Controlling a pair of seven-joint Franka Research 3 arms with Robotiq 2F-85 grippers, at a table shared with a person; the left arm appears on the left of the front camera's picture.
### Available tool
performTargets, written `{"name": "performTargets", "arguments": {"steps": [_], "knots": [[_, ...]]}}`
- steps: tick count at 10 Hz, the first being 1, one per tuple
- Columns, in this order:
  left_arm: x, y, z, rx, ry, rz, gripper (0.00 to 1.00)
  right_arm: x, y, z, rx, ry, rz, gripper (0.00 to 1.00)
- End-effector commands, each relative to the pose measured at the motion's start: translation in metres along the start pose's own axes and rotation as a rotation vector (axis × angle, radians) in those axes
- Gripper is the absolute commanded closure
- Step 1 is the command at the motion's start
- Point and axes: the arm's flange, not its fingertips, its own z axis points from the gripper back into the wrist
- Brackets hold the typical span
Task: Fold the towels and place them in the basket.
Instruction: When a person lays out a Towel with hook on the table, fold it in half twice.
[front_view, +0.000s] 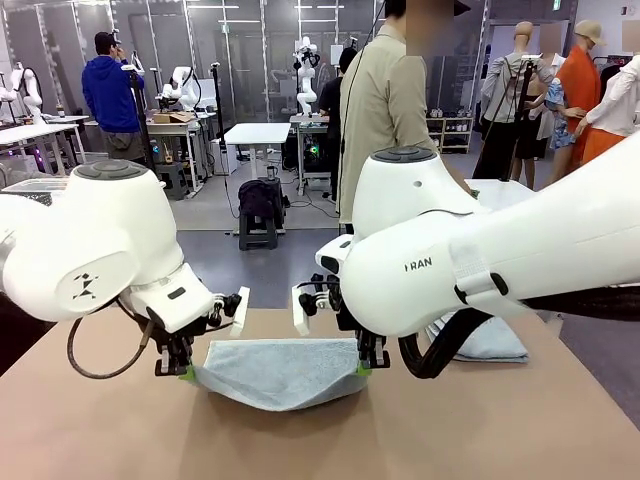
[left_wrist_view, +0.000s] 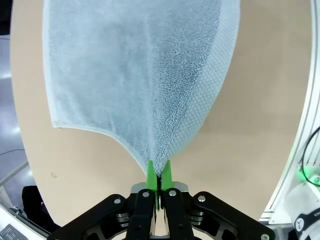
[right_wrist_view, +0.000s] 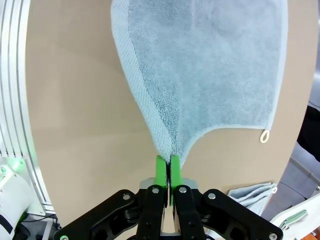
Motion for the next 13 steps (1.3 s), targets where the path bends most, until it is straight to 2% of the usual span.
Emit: {"name": "performTargets", "arguments": {"steps": [1, 6, 10, 13], "knots": [[0.006, 0.025, -0.002, -0.010, -0.012, 0.016, 0.96, -0.005, -0.026, -0.004, 0.017, -0.009, 0.018, 0.96], [0.024, 0.069, -0.027, -0.035, 0.020, 0.041, 0.96, -0.006, -0.078, -0.029, 0.062, -0.072, 0.022, 0.96], [0.010, 0.101, -0.038, -0.028, 0.025, 0.119, 0.96, -0.016, -0.104, -0.037, 0.070, -0.060, 0.014, 0.96], [0.002, 0.122, -0.047, -0.021, 0.008, 0.117, 0.96, -0.024, -0.121, -0.047, 0.067, -0.090, 0.047, 0.96]]}}
